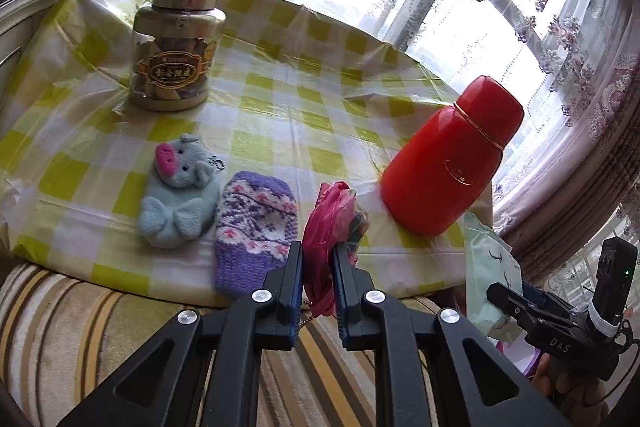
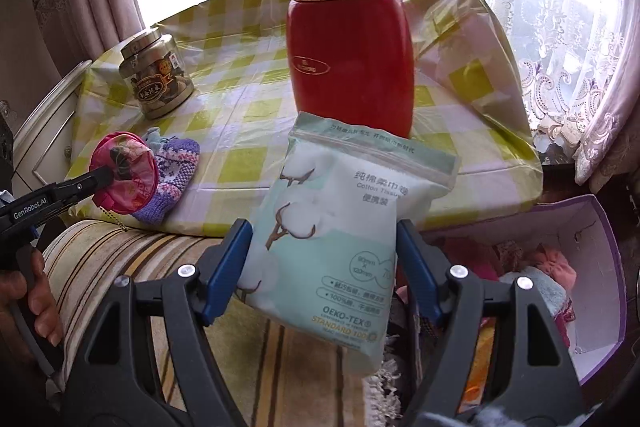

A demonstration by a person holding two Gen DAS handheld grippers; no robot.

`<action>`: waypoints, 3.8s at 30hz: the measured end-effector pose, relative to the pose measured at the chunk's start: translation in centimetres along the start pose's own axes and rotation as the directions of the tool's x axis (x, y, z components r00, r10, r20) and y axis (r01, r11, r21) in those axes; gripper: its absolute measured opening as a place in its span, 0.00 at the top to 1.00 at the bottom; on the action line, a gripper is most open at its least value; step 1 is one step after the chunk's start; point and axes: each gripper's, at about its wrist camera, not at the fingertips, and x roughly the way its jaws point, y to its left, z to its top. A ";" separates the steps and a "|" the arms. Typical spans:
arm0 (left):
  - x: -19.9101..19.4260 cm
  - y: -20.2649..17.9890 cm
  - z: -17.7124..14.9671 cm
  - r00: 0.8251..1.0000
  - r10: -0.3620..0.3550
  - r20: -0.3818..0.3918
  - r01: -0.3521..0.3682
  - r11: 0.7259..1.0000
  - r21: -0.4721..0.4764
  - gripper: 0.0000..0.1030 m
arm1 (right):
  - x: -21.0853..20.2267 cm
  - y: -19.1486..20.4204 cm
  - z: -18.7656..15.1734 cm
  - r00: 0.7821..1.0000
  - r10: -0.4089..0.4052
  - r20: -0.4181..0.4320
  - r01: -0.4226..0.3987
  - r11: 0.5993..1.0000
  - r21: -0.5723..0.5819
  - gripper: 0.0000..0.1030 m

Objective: Organize soft objects
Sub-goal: 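Carry the coin purse and tissue pack into the box and release both, then move both open tools back over the pig plush and mitten, then grasp the grey pig plush with the left tool while the right tool grasps the purple mitten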

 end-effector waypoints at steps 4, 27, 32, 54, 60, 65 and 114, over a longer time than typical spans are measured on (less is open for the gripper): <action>1.2 -3.3 -0.9 0.994 -0.087 -0.062 0.089 0.996 0.025 0.86 | -2.0 -3.9 -1.4 0.998 -0.064 0.006 0.064 0.997 0.033 0.26; 7.3 -22.9 -8.9 0.811 -0.349 -0.469 0.468 0.868 0.164 0.67 | -8.7 -19.2 -6.0 0.931 -0.364 -0.017 0.356 0.901 0.247 0.19; 6.9 -22.6 -9.1 0.830 -0.325 -0.453 0.446 0.875 0.190 0.51 | -8.5 -19.2 -6.0 0.933 -0.360 -0.017 0.353 0.903 0.245 0.19; 1.4 -4.4 -1.4 0.980 -0.113 -0.162 0.116 0.993 0.004 0.51 | -4.1 -6.3 -2.4 0.992 -0.123 -0.038 0.123 0.992 -0.008 0.19; -0.5 2.0 -0.5 0.994 -0.026 -0.110 0.016 0.996 -0.084 0.50 | -1.8 -1.3 -1.0 0.996 -0.042 -0.075 0.036 0.996 -0.082 0.19; -0.6 5.4 0.2 0.995 0.002 -0.102 -0.017 0.989 -0.148 0.50 | 0.5 3.3 0.5 0.993 0.033 -0.112 -0.049 0.990 -0.136 0.19; 10.9 9.8 5.2 0.916 0.266 -0.300 -0.272 0.962 0.022 0.18 | 19.3 16.0 7.0 0.970 0.024 -0.242 -0.076 0.975 -0.208 0.38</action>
